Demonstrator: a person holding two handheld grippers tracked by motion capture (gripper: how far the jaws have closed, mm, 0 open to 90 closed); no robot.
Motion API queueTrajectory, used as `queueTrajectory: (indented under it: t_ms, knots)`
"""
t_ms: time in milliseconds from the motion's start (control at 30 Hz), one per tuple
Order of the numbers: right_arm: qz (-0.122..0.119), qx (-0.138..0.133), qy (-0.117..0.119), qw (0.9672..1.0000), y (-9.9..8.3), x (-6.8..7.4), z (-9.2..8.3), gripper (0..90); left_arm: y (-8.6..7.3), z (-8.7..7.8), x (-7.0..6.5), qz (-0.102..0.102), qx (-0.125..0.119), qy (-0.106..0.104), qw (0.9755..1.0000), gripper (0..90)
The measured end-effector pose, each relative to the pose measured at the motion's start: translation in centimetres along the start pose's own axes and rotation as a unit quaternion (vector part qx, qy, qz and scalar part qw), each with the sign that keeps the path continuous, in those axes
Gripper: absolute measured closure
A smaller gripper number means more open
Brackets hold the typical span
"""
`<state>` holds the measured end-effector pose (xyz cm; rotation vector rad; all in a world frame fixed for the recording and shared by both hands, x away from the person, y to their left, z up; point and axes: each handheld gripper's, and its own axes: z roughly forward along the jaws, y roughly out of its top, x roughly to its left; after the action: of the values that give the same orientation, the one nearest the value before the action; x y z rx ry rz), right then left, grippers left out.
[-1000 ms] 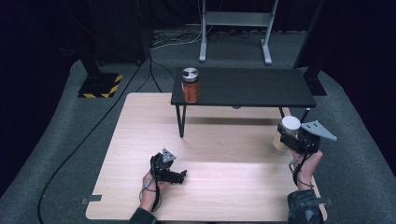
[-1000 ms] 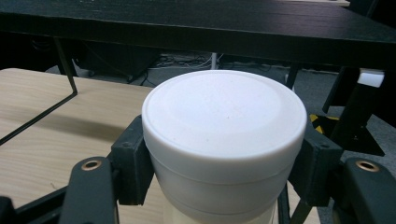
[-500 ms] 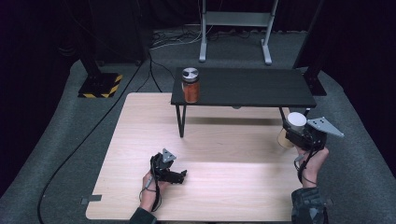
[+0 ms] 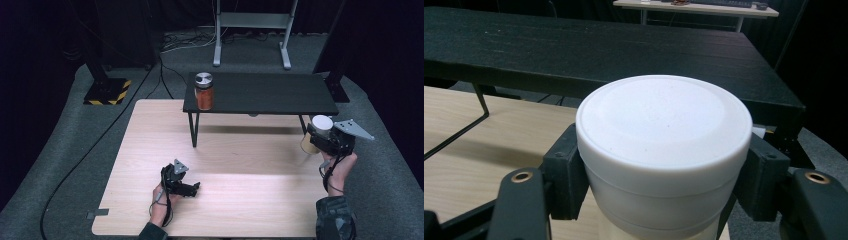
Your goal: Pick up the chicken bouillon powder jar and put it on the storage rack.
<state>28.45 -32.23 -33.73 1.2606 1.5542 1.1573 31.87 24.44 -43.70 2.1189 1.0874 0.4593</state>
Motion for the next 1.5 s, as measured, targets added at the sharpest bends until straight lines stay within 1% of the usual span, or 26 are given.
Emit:
queueTrajectory:
  t_ms: [467,867,1033,1500]
  knots:
    - [-0.004,-0.006,-0.009,0.9999,1.4,-0.4,-0.3,33.1,0.0,0.0,0.0,0.0,0.0,0.0,1.0,0.0]
    - [-0.013,-0.014,-0.007,0.9998,3.1,-0.4,-0.6,33.2,0.0,0.0,0.0,0.0,0.0,0.0,1.0,0.0]
    - [-0.014,-0.017,-0.007,0.9997,3.5,-0.4,-0.8,33.1,0.0,0.0,0.0,0.0,0.0,0.0,1.0,0.0]
    - [-0.024,-0.025,-0.011,0.9993,5.2,-0.5,-1.5,33.2,0.0,0.0,0.0,0.0,0.0,0.0,1.0,0.0]
